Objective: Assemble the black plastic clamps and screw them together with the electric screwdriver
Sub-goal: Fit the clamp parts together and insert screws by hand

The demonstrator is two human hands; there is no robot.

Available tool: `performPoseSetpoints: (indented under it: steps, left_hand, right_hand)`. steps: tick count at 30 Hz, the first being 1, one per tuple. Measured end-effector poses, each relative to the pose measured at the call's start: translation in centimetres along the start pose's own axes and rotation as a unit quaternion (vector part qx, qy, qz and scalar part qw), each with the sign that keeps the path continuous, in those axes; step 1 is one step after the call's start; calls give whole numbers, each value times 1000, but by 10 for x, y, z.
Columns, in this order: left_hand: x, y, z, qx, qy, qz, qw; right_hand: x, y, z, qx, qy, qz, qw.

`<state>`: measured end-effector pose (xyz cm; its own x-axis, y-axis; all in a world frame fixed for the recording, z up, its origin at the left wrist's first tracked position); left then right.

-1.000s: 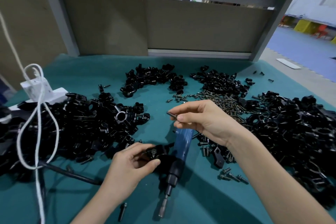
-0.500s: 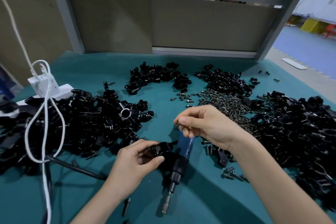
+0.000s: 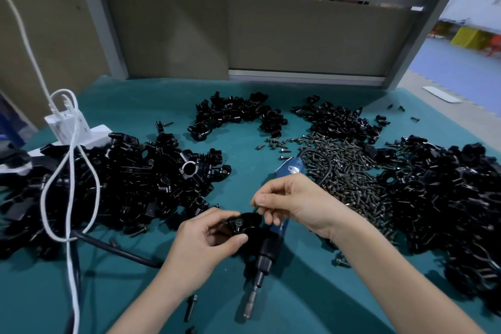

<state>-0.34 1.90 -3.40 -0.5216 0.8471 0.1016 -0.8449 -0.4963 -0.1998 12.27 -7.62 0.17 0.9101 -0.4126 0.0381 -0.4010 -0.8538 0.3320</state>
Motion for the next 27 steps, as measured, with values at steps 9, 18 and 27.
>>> performPoseSetpoints:
  steps: [9,18,27]
  left_hand:
    - [-1,0,0,4,-3,-3,1000]
    - [-1,0,0,-4,-2,-2,1000]
    - [1,0,3,-27,11,21,999]
  right_hand:
    - [5,-1,2,-13,-2,-13,1000]
    - [0,2,0,-22,102,-2,995]
    - [-12,10,12,-105,40,-35,993]
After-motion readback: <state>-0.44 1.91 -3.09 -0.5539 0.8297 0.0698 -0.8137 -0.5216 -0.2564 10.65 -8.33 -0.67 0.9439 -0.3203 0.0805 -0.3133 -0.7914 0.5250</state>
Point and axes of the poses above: each hand's wrist, its own y-axis away from the middle knuckle, its own x-axis out of the back of the hand, z = x × y, the point moved 7 cm from there along -y, towards the middle knuckle, and after that the axes turned 5 degrees about -x, right-handed, at the moved point
